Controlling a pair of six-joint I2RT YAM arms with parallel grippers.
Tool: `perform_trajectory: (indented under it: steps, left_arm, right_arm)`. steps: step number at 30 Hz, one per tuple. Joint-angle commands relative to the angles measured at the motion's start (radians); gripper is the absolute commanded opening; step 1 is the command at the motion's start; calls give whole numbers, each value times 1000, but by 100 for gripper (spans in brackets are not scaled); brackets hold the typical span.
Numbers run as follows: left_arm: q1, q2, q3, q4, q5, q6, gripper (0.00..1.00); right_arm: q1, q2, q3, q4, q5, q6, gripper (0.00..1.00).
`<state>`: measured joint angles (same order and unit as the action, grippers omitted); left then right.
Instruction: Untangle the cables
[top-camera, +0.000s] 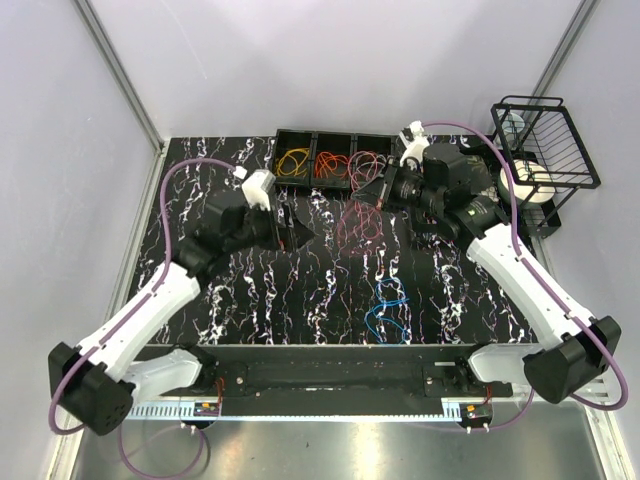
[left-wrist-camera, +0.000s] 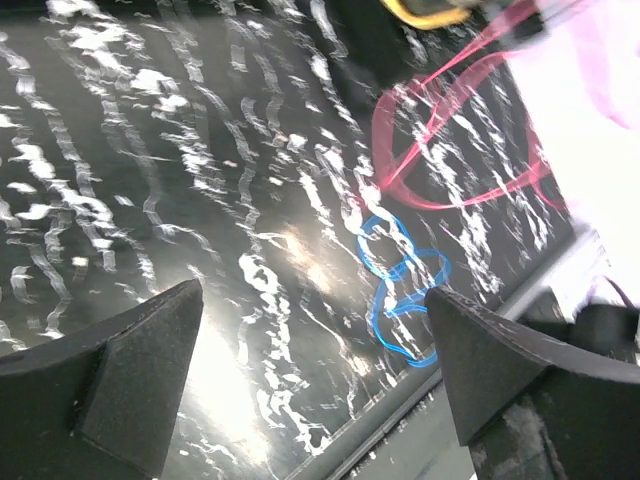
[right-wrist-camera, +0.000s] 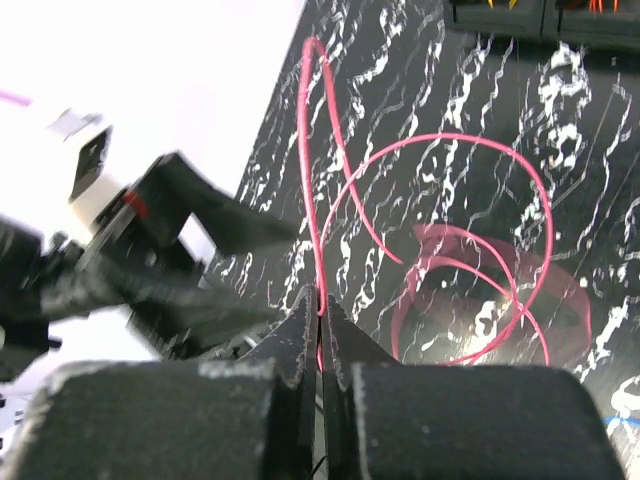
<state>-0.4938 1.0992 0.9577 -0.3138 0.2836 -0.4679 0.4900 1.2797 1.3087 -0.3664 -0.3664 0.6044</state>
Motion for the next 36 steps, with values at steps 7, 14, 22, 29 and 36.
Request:
perform_trajectory:
  steps: [7, 14, 22, 29, 36]
  left_arm:
    - [-146, -64, 12, 206, -1, 45, 99]
    - [-228, -15, 41, 294, -69, 3, 99]
    - [-301, 76, 107, 366, -136, -9, 94]
    - [-336, 154, 164, 409, -172, -26, 88]
    - [-368, 212, 188, 430, -201, -34, 68]
  right_arm:
    - [7, -39, -5, -43, -28, 49, 0]
    - [7, -66, -20, -42, -32, 63, 0]
    - [7, -63, -15, -34, -43, 69, 0]
    - [7, -77, -17, -32, -48, 72, 0]
    - [7, -95, -19, -37, -52, 74, 0]
